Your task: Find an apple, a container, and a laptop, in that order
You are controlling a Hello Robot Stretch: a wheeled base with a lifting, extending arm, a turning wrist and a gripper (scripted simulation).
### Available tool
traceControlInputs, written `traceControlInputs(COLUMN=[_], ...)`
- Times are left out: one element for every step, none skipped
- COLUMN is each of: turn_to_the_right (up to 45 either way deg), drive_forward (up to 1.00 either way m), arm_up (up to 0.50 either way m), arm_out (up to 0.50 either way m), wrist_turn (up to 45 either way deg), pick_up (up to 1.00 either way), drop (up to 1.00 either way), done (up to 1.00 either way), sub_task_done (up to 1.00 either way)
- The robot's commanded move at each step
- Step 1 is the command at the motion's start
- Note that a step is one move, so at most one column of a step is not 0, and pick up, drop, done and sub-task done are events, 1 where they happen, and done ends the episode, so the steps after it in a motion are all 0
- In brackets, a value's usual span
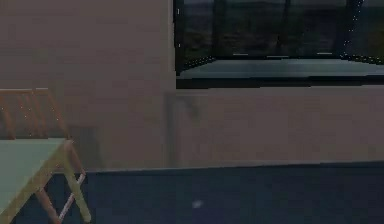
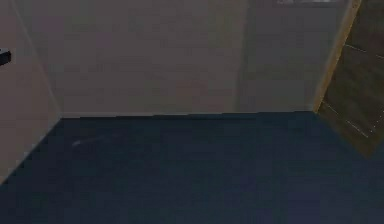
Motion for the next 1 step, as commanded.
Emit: traceControlInputs(turn_to_the_right=[-45.0], drive_forward=[0.00], arm_up=[0.00], arm_out=[0.00], wrist_turn=[0.0], pick_up=[0.00], drop=[0.00], done=[0.00], sub_task_done=[0.00])
